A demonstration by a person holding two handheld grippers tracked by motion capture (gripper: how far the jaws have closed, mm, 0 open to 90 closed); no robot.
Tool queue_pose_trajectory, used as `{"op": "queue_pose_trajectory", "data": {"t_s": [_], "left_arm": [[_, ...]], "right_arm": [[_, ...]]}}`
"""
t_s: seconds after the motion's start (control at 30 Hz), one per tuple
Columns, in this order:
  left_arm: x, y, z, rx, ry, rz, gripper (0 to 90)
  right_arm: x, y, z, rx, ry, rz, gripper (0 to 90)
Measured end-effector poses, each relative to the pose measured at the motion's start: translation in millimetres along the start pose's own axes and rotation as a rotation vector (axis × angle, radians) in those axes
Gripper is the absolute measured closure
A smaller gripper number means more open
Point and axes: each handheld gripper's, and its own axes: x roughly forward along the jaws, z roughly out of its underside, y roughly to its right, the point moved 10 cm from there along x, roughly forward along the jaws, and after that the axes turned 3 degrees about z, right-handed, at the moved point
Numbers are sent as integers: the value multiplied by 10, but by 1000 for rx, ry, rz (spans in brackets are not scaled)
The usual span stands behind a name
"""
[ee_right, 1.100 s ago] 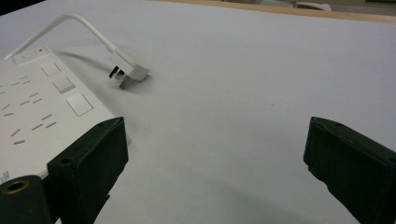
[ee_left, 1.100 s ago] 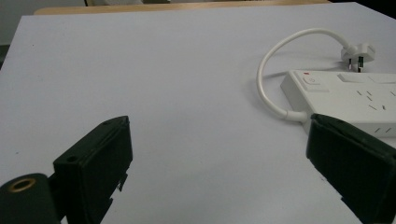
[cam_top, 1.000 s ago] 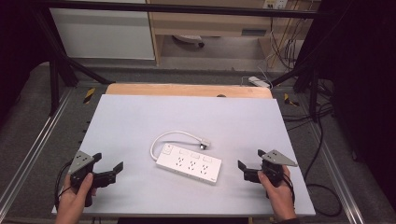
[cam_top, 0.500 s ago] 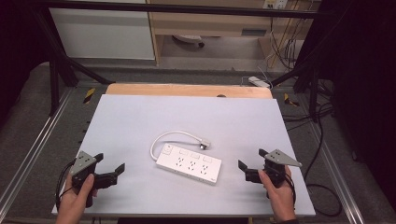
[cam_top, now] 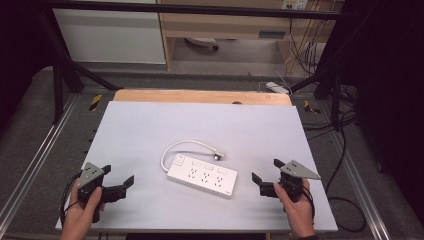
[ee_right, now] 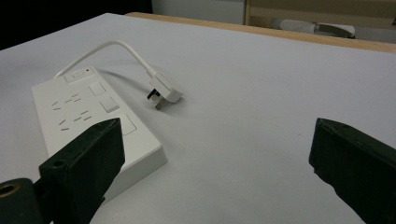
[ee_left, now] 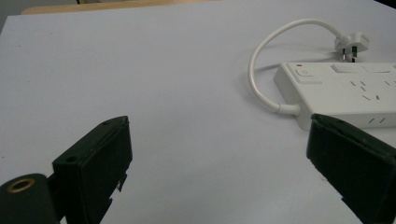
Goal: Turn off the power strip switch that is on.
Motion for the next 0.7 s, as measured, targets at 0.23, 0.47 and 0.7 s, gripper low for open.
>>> {"op": "queue_pose_trajectory", "data": {"t_s": [0.23,0.47,0.7], "left_arm": [[1,-3,7,6,-5,-7,67],[12,-3,11,38,-10,-14,67],[16,35,26,48,-19,3,67]], "right_arm": [[30,-69,-28,-5,-2,-22,38],[69,-127,-131,-16,1,-29,35],[157,-240,-252,-41,-15,-47,35]]}}
